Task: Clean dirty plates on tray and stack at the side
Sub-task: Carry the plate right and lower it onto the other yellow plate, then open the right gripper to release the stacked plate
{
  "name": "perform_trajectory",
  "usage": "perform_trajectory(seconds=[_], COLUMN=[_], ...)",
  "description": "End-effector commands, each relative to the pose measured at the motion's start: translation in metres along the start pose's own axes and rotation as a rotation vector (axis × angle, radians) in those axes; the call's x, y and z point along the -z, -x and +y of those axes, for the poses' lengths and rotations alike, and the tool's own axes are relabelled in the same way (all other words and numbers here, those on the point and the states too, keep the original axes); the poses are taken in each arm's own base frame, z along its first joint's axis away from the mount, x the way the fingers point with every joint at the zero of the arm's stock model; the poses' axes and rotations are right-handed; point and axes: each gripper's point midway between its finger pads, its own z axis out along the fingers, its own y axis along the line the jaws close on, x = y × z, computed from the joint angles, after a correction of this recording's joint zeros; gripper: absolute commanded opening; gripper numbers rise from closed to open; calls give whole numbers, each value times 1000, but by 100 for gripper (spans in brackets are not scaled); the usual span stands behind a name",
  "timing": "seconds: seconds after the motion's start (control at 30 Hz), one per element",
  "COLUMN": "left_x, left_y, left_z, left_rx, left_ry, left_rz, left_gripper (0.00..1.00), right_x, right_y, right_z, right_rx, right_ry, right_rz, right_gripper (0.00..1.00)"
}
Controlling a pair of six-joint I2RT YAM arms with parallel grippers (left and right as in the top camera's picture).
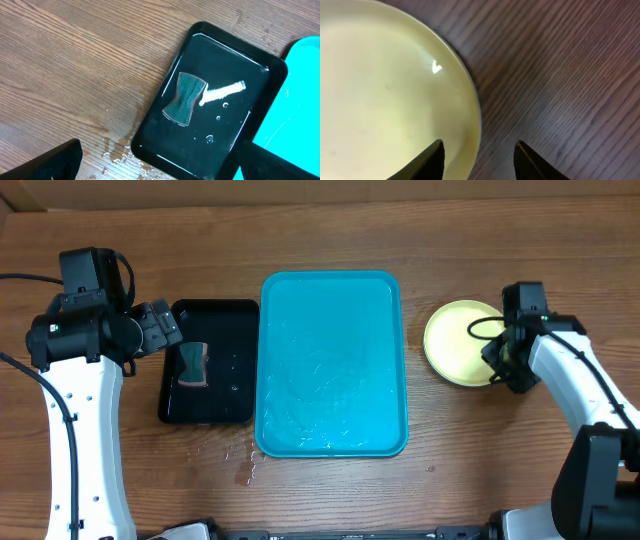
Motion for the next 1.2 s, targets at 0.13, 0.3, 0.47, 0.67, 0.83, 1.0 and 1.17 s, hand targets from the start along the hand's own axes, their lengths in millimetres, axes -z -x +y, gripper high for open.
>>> perform_trajectory(seconds=[0.13, 0.3, 0.47, 0.67, 0.83, 1.0, 1.17], left_x=[3, 3, 3, 3, 3, 3, 3], left_y=[4, 4, 4, 4, 4, 4, 4], left_z=[-2, -2, -2, -2, -2, -2, -2], left_rx=[19, 19, 19, 19, 19, 19, 19], left_ry=[-8, -8, -8, -8, -8, -8, -8], left_rz=[-13, -13, -13, -13, -13, -13, -13], left_gripper=[100, 100, 100, 100, 100, 100, 100], right_x=[5, 23, 27, 27, 27, 27, 27], right_y=[-11, -2, -7, -7, -7, -7, -7], right_z=[18, 42, 54, 54, 54, 54, 54], right_rx=[191, 413, 455, 456, 456, 456, 456], right_ry=[111, 217, 290, 289, 289, 289, 289], right_rz=[63, 37, 57, 57, 57, 57, 57], right_gripper=[52, 57, 100, 100, 100, 100, 100])
